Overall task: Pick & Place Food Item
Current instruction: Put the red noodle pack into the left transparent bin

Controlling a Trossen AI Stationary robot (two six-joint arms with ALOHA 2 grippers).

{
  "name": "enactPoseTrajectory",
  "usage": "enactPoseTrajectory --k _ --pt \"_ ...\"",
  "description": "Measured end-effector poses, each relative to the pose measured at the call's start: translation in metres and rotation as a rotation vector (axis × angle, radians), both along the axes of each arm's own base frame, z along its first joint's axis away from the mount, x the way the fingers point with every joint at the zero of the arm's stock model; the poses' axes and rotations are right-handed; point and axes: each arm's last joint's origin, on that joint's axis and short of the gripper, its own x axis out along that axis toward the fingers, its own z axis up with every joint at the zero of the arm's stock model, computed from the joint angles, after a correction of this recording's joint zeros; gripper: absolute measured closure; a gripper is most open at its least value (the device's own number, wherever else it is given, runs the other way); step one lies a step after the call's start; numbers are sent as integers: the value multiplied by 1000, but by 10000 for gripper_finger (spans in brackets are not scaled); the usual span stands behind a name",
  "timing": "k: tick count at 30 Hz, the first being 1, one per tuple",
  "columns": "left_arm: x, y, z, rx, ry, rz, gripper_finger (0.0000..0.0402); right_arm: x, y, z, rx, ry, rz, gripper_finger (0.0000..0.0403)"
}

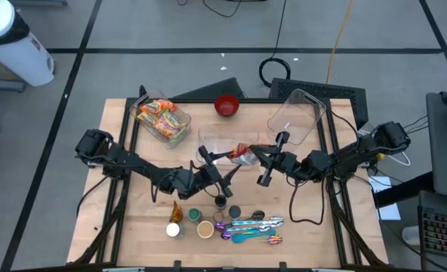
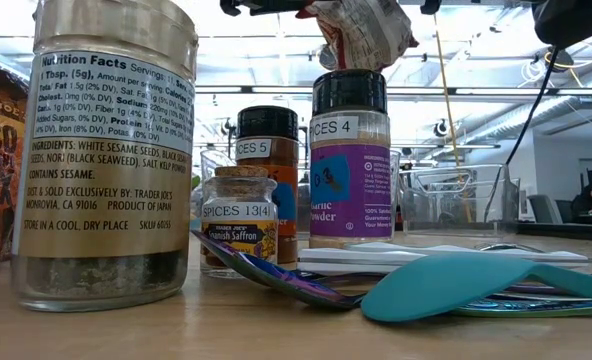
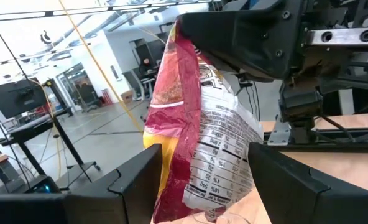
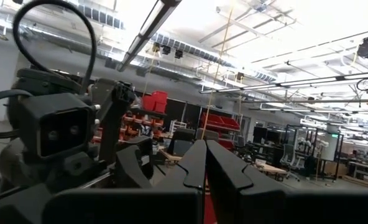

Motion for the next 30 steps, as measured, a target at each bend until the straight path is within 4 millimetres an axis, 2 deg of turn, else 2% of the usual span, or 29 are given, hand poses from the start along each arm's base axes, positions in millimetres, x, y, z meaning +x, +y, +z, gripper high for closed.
enactPoseTrajectory --k 14,17,25,30 --pt "0 0 0 21 13 -9 166 0 2 0 -1 -12 58 403" --pt "0 -1 0 23 15 -18 198 0 2 0 -2 -9 58 403" --pt "0 -2 -1 26 17 -37 314 1 2 0 -2 -8 57 403" --pt "0 -4 -1 28 19 -42 367 1 2 -1 -4 1 57 403"
